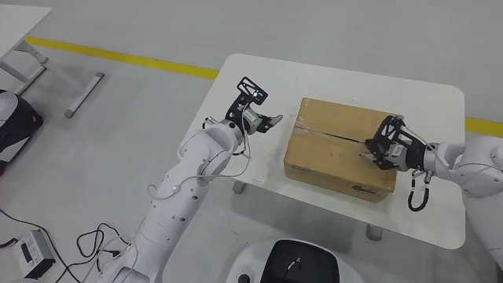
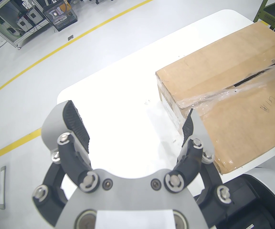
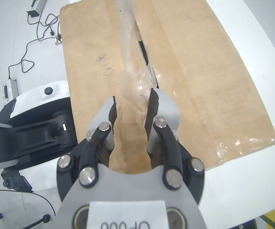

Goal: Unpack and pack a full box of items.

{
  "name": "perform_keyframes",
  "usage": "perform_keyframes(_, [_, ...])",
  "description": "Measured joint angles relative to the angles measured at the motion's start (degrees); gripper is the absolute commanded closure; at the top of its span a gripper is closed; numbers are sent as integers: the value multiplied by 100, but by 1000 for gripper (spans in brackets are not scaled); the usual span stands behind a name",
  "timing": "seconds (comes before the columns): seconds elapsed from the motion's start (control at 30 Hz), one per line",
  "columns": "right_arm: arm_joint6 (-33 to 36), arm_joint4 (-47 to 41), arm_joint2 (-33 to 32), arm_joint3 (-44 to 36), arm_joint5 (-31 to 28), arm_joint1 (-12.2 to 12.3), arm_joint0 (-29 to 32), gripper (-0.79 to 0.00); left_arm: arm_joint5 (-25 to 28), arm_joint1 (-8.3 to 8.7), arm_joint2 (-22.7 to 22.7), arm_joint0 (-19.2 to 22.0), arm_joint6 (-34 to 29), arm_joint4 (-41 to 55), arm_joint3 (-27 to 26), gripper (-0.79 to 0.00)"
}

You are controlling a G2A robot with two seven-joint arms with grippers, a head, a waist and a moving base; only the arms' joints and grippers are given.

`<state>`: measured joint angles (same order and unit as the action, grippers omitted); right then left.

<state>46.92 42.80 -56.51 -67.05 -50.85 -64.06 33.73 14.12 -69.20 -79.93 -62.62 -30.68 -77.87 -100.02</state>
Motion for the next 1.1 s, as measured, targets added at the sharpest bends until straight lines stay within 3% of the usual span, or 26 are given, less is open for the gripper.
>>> perform_keyframes(0.27, [-266, 70, 120, 260, 321, -47, -226, 0, -21, 0, 42, 65, -26, 2, 49, -785])
perform_keyframes(0.6, [-347, 142, -151, -166, 925, 66, 66, 0, -33, -1, 97, 124, -44, 21, 92, -785])
perform_keyframes(1.1, [220, 298, 82, -343, 687, 110, 46, 0, -60, 8, 113, 110, -63, 14, 44, -785])
